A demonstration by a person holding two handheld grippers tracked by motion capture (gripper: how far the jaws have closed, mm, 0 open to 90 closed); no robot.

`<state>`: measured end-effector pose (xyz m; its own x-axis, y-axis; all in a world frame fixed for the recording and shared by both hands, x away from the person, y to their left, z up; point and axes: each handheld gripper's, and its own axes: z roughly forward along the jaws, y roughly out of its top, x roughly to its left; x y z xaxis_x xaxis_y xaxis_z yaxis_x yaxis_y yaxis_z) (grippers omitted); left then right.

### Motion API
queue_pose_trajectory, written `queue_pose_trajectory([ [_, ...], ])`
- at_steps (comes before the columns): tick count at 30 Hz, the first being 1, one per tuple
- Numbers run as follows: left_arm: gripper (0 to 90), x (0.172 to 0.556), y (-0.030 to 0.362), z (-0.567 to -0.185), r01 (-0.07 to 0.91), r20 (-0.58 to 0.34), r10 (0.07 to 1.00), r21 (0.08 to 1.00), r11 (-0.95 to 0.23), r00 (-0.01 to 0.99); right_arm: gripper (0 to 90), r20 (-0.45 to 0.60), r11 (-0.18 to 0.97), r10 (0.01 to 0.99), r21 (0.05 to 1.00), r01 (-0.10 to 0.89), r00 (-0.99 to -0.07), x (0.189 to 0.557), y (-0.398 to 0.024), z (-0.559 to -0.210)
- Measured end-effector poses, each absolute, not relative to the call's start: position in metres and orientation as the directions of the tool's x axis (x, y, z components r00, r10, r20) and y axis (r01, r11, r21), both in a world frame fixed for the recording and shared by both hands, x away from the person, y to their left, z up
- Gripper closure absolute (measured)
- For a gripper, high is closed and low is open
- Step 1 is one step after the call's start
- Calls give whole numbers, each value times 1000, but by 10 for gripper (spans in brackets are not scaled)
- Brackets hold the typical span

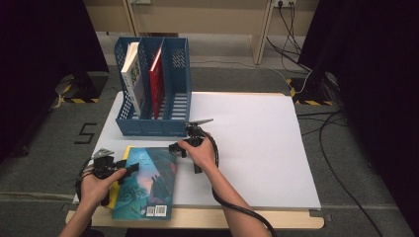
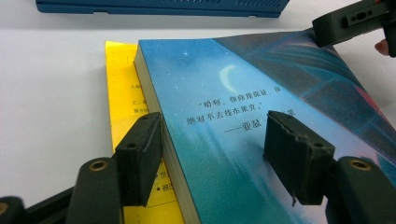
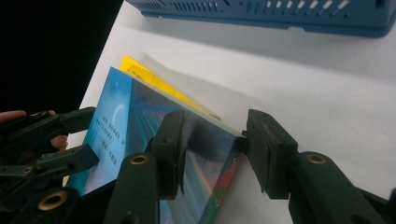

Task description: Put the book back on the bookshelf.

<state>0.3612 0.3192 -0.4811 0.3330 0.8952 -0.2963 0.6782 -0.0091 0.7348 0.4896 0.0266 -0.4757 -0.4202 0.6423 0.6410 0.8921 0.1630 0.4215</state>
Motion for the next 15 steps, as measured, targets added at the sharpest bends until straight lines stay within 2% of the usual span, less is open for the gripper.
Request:
queue_pose_trajectory([
  [5, 364, 361, 318, -481, 678, -293, 897, 735, -10, 332, 581, 650, 158, 643, 405, 900, -405, 489, 25, -479],
  [8, 365, 361, 318, -481, 678, -292, 898, 735, -10, 330, 533, 649, 161, 645, 401, 902, -404, 489, 28, -480],
  [15, 366, 361, 319, -481, 677, -296, 897, 736, -6, 329, 498, 671, 175, 634, 360, 916, -385, 486, 28, -484],
])
